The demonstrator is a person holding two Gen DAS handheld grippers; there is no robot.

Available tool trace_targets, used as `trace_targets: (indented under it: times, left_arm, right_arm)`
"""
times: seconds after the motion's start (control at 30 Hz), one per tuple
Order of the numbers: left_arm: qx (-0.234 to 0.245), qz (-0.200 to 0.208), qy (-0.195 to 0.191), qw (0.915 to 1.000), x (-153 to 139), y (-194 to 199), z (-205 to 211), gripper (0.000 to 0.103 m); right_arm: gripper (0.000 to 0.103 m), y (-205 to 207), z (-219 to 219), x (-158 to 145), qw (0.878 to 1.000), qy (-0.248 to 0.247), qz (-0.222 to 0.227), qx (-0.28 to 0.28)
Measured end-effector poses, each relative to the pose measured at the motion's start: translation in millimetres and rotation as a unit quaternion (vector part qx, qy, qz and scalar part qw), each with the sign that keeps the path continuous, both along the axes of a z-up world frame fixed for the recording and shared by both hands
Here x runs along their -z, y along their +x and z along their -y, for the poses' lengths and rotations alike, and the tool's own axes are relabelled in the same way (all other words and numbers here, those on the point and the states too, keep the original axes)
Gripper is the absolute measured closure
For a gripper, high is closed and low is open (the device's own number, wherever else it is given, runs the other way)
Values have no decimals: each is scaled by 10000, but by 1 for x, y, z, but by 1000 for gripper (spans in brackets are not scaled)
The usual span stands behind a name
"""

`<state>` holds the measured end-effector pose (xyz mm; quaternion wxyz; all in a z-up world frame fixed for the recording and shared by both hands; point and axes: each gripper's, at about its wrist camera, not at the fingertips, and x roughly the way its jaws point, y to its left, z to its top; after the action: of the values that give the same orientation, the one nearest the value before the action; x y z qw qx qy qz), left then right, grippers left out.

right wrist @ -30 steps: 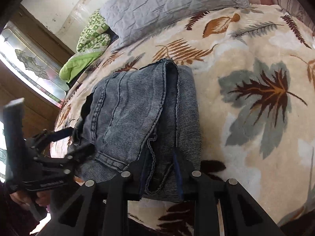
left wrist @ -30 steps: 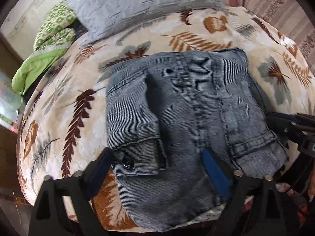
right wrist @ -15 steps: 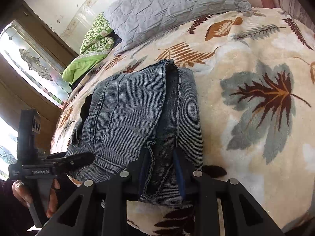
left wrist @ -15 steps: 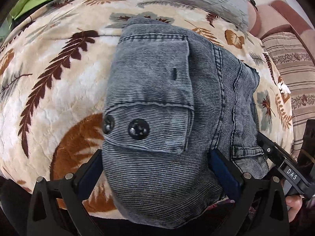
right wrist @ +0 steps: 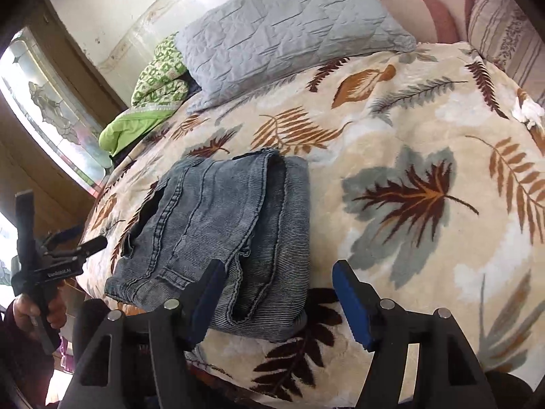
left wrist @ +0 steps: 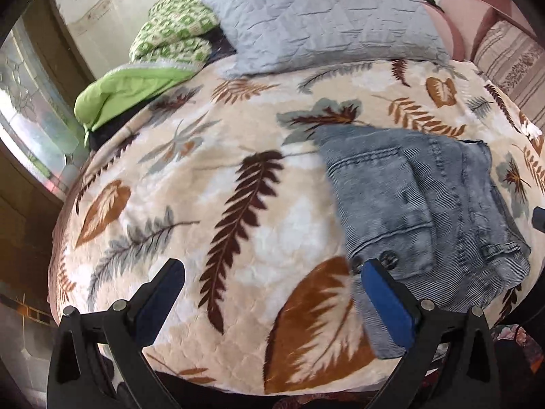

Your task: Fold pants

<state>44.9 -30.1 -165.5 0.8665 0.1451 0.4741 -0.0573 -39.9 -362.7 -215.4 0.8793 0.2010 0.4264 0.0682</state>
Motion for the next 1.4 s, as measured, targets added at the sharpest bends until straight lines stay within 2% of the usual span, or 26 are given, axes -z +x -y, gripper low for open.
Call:
trace_targets:
  times: [0.1,0.23,0.37,0.47,0.53,0.6,0.67,0.77,0.87,1.07,1.23,1.4]
  left_arm:
    - [-103,-48,-117,9999,4,-2,-11,0]
    - [-105,-97,-174,9997,7,-2,-17,0]
    - [-7,-264,-192,9995,16,-3,-11,0]
    - [137,-366,67,9992,28,-6,0,0]
    - [257,-442,150,9986,36,-8,6,0]
    - [315,-572,399,9971,49,-9,13,0]
    - [285,-610,384,9970,54,-8,12,0]
    - [199,-807,325,9960,55,-3,4,0]
    - [92,-568,301,9979,41,-2,-3,0]
    - [226,-179,-555,9980,-2,7,-10,0]
    - [302,-355,-936,9945,-5,22,-2,0]
    - [428,-435,-1027,9928,-1,23,11,0]
  right_arm:
    - [33,-3,2,-2,9999,-145,-36,50]
    - [33,-7,1,-4,9999,-97,-52,59]
    - [33,-7,-18,-9,9998,-83,52,-152]
    - [36,-6,-44,-13,9982,-403,161,-413]
    - [45,-6,-59,-13,9955,-730,207,-564]
    - [49,-4,-74,-3,9921,-1007,69,-745]
    - [50,2,-82,16,9897,-1157,-272,-799]
    - [50,1,-87,17,9868,-1374,-203,-836]
    - [50,4,-77,9,9903,-1066,-266,-848]
    - [50,2,-35,-10,9989,-315,-75,-340]
    - [49,9,-11,-9,9997,173,-131,-137]
    - [49,14,3,4,9987,449,-259,14]
